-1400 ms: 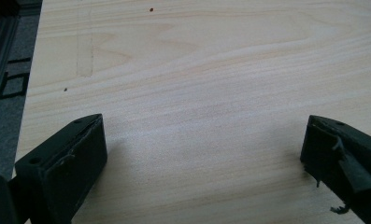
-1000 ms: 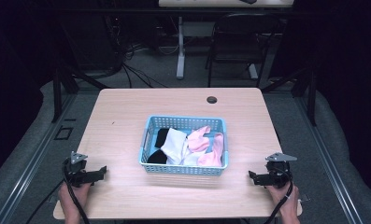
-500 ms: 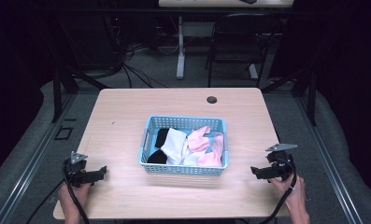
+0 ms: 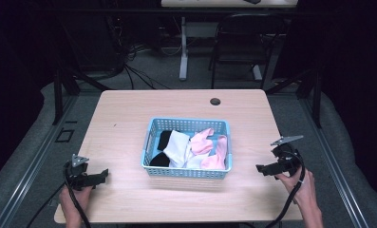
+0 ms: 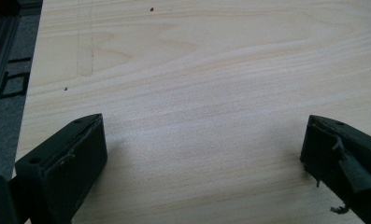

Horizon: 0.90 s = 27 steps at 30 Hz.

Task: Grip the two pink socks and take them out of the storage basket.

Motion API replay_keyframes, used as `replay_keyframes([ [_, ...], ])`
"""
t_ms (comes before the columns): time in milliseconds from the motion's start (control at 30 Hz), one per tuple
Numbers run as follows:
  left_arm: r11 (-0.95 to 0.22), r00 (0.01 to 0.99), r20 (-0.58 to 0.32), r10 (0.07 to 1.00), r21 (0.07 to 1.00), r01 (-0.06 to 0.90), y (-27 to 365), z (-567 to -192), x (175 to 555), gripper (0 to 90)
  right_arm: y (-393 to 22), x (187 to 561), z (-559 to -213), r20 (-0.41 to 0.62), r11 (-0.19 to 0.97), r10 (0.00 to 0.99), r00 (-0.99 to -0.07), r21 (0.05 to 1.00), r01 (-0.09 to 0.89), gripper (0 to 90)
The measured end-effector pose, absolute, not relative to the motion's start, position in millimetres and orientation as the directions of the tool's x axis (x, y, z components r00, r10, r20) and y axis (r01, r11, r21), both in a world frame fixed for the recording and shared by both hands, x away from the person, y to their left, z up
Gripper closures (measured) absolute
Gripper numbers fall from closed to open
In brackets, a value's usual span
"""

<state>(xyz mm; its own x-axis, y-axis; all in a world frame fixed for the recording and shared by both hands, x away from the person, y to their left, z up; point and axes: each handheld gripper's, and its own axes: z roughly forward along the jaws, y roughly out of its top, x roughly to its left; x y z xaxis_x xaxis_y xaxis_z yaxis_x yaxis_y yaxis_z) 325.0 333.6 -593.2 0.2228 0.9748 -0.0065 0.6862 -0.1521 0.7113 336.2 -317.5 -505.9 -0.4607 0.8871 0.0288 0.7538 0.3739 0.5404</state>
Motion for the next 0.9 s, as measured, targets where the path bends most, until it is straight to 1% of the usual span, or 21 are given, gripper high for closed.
replay_keyframes([
  [133, -0.153, 0.223, -0.006, 0.975, 0.711, 0.686, 334, -593, 325, 0.5, -310, 341, -500, 0.029, 0.406, 0.872, -0.488, 0.514, 0.756, 0.0],
  [300, -0.152, 0.223, -0.007, 0.975, 0.711, 0.686, 334, -593, 325, 0.5, -302, 348, -490, 0.012, 0.435, 0.863, -0.505, 0.49, 0.755, 0.0],
  [367, -0.152, 0.223, -0.007, 0.975, 0.711, 0.686, 334, -593, 325, 0.5, -300, 349, -487, 0.021, 0.435, 0.86, -0.509, 0.491, 0.755, 0.0],
  [400, -0.152, 0.223, -0.007, 0.975, 0.711, 0.686, 334, -593, 325, 0.5, -296, 351, -479, 0.014, 0.45, 0.853, -0.521, 0.487, 0.749, 0.0],
  [567, -0.152, 0.223, -0.007, 0.975, 0.711, 0.686, 334, -593, 325, 0.5, -290, 357, -466, 0.006, 0.476, 0.84, -0.542, 0.471, 0.743, 0.0],
  [700, -0.152, 0.223, -0.007, 0.975, 0.711, 0.686, 334, -593, 325, 0.5, -275, 365, -450, -0.023, 0.518, 0.821, -0.57, 0.451, 0.727, 0.0],
  [900, -0.152, 0.223, -0.007, 0.975, 0.711, 0.686, 334, -593, 325, 0.5, -257, 374, -432, -0.041, 0.548, 0.801, -0.597, 0.45, 0.705, 0.0],
])
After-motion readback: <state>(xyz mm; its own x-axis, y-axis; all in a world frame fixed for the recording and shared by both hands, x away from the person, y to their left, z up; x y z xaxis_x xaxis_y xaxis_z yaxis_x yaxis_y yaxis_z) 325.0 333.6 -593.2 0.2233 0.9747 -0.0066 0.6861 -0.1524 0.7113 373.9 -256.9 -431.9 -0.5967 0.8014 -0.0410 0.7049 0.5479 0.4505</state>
